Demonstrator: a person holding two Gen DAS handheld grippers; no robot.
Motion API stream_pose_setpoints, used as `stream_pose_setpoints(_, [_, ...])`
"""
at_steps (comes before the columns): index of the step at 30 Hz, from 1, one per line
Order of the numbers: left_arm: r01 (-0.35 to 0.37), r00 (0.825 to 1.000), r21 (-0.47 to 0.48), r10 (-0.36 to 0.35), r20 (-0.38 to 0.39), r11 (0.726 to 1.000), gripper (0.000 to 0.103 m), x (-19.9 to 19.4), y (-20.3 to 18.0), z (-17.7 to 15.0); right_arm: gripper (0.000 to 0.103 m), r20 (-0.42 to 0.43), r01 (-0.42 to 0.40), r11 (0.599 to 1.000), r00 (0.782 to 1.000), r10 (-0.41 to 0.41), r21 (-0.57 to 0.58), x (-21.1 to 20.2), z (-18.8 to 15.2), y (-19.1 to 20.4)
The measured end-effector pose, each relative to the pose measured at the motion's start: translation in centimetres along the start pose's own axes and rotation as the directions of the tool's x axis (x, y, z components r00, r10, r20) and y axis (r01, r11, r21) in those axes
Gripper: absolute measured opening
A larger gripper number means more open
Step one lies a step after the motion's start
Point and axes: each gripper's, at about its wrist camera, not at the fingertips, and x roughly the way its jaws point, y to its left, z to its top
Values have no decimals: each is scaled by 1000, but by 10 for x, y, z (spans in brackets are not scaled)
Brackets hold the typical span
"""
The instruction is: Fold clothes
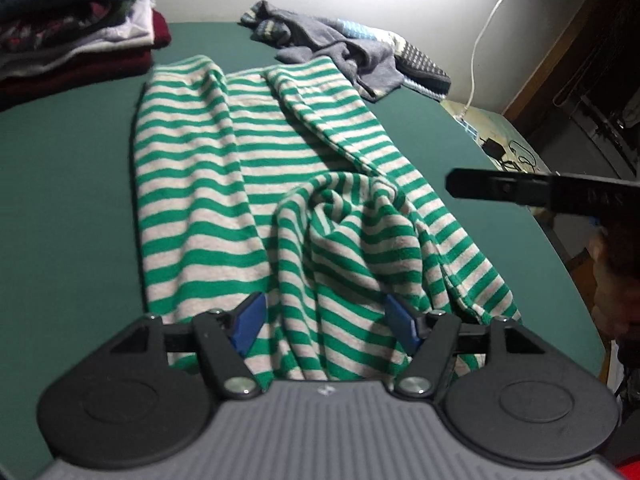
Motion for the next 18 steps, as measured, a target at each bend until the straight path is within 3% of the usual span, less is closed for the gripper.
stream_pose_setpoints(5, [-18, 1000, -32, 18, 15, 999, 77, -7, 1, -9, 30, -92, -6, 999, 996, 1, -54, 73, 36, 21])
stream_pose_setpoints(10, [-35, 999, -63, 37, 30, 997, 78, -14, 2, -18, 30, -217, 3, 1000, 976, -4, -2, 132, 38, 25])
stream_pose_setpoints(11, [-21, 999, -80, 24, 34, 997, 79, -14, 3, -18, 28, -229, -27, 999, 973, 30, 18, 136, 37, 25])
stream_pose_setpoints(13, [5, 999, -104, -1, 40, 995, 86, -13, 1, -18, 16, -247, -93, 994, 963, 103, 52, 141, 34, 25])
stream_pose_setpoints(14, [9, 999, -106, -5, 42, 994, 87, -12, -1, -17, 1, -251, -101, 994, 962, 110, 48, 142, 33, 27])
stream_pose_setpoints(18, [39, 999, -80, -36, 37, 996, 90, -7, -11, -13, 1, -207, -53, 999, 977, 53, 7, 127, 37, 21])
